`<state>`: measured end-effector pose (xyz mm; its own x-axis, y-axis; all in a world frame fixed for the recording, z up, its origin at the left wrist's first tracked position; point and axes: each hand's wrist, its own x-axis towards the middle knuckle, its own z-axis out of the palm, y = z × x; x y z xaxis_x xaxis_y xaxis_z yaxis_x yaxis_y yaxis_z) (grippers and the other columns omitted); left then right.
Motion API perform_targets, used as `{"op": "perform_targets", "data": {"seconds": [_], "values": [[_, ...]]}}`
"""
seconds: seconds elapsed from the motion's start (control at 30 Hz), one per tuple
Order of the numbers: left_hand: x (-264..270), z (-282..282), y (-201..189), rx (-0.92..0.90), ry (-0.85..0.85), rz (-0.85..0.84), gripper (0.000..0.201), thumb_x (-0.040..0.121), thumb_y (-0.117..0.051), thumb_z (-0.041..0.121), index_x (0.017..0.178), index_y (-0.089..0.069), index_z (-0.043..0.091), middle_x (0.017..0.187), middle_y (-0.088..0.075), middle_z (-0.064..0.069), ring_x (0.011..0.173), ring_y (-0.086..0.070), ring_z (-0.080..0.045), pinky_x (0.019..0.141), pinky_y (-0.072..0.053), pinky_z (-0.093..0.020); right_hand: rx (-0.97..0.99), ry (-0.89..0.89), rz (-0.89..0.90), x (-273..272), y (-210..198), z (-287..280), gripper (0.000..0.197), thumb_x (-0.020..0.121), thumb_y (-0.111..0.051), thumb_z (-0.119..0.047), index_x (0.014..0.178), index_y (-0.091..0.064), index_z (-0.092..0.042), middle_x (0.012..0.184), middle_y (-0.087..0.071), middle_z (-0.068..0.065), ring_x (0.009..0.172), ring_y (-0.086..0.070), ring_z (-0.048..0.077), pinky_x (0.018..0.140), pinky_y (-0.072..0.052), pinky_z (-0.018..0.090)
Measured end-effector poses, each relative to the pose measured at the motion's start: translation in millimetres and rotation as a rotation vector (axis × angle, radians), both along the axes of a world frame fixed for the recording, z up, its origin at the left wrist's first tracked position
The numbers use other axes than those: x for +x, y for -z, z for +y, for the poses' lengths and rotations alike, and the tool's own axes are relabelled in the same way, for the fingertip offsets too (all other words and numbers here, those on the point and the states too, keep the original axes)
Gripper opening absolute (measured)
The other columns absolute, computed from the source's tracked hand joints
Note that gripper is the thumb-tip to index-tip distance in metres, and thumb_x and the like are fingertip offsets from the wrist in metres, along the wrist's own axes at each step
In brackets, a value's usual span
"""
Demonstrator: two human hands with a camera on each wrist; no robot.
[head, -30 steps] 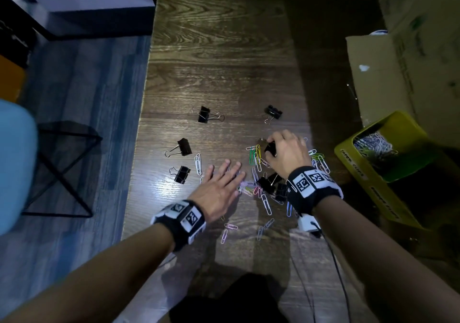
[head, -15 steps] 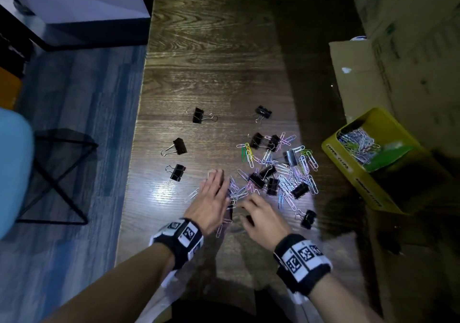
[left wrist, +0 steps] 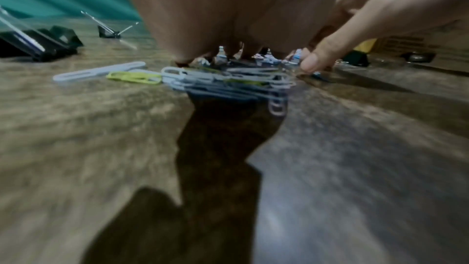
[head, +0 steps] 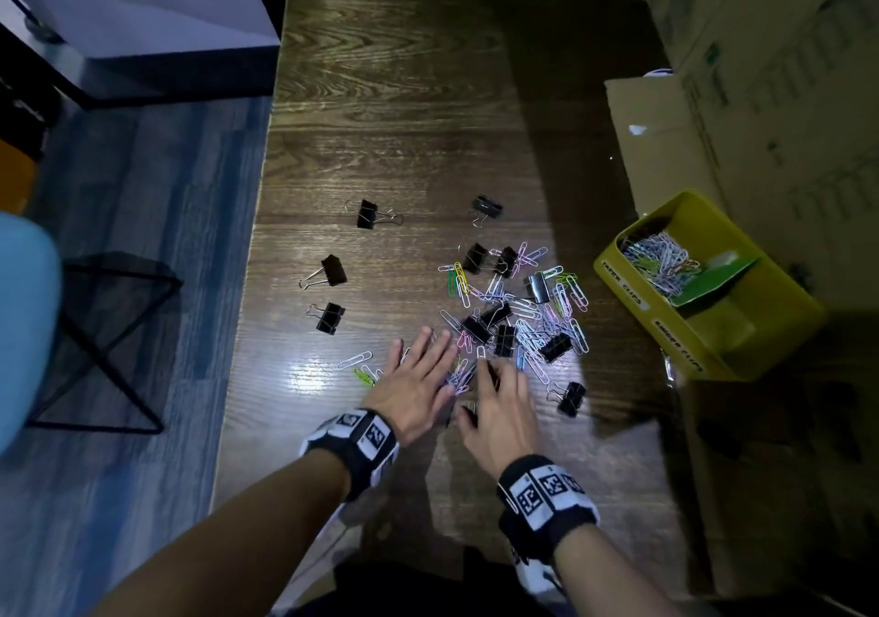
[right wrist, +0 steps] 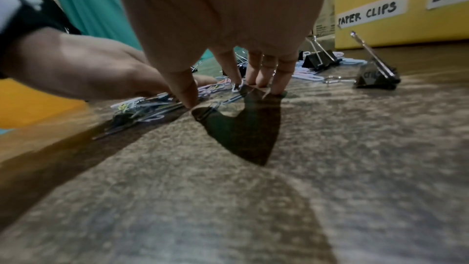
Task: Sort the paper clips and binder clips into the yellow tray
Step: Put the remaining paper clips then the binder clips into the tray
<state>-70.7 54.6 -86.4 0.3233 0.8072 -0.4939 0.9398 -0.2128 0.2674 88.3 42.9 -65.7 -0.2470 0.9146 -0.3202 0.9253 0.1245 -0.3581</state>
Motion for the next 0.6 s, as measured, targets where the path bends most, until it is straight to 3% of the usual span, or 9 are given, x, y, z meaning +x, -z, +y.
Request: {"op": "perform_targets", "data": {"seconds": [0.1, 0.17, 0.3, 0.4, 0.53, 0.6], "values": [[0, -26, -4, -0.008, 0.105, -0.026, 0.063, 0.086, 0.011, 0.054, 0.142, 0.012, 0.026, 0.152, 0.015, 0.007, 0.139, 0.021, -0.016, 0.113, 0.014, -0.046, 0.022, -0.037, 0.021, 4, -1, -7, 0.065, 0.076, -0.062, -0.033, 0.134, -0.044, -0.012, 0.129, -0.046, 0.010, 0.119, -0.043, 0.028, 0.097, -0.044, 0.045], [-9, -37, -9, 0.049, 0.097, -0.075, 0.061, 0.087, 0.007, 0.052, 0.143, 0.007, 0.027, 0.153, 0.010, 0.007, 0.140, 0.017, -0.014, 0.110, 0.019, -0.043, -0.012, -0.075, 0.044, 8, 0, -12, 0.069, 0.078, -0.060, -0.039, 0.139, -0.038, -0.013, 0.131, -0.043, 0.008, 0.122, -0.041, 0.026, 0.099, -0.043, 0.044], [-44, -44, -7, 0.131, -0.327, -0.082, 0.065, 0.089, -0.011, 0.059, 0.146, -0.002, 0.028, 0.152, 0.008, 0.005, 0.143, 0.009, -0.016, 0.114, 0.007, -0.041, -0.117, -0.060, -0.009, 4, -4, -5, 0.105, 0.075, -0.054, -0.069, 0.149, -0.007, -0.011, 0.140, -0.026, 0.010, 0.130, -0.028, 0.026, 0.109, -0.032, 0.038], [-46, -49, -4, 0.048, -0.462, -0.020, 0.080, 0.080, 0.000, 0.064, 0.147, -0.002, 0.021, 0.152, 0.014, -0.003, 0.141, 0.015, -0.020, 0.114, 0.005, -0.042, -0.144, -0.065, -0.089, -10, -9, -1, 0.120, 0.065, -0.059, -0.076, 0.148, -0.005, -0.010, 0.135, -0.027, 0.012, 0.125, -0.028, 0.027, 0.107, -0.033, 0.037], [-12, -63, -8, -0.009, -0.371, -0.136, 0.082, 0.076, 0.017, 0.067, 0.143, 0.011, 0.019, 0.147, 0.027, -0.008, 0.136, 0.027, -0.024, 0.112, 0.012, -0.036, -0.119, -0.070, -0.028, -22, -4, -11, 0.089, 0.073, -0.069, -0.052, 0.143, -0.025, -0.017, 0.128, -0.033, 0.011, 0.120, -0.032, 0.027, 0.104, -0.036, 0.038], [1, -69, -7, -0.007, -0.347, -0.145, 0.073, 0.087, -0.002, 0.059, 0.145, 0.003, 0.016, 0.149, 0.022, -0.010, 0.137, 0.024, -0.026, 0.114, 0.009, -0.037, -0.145, -0.063, 0.008, -23, -5, -14, 0.068, 0.081, -0.067, -0.034, 0.139, -0.033, -0.020, 0.130, -0.034, 0.011, 0.122, -0.035, 0.029, 0.101, -0.041, 0.041]]}}
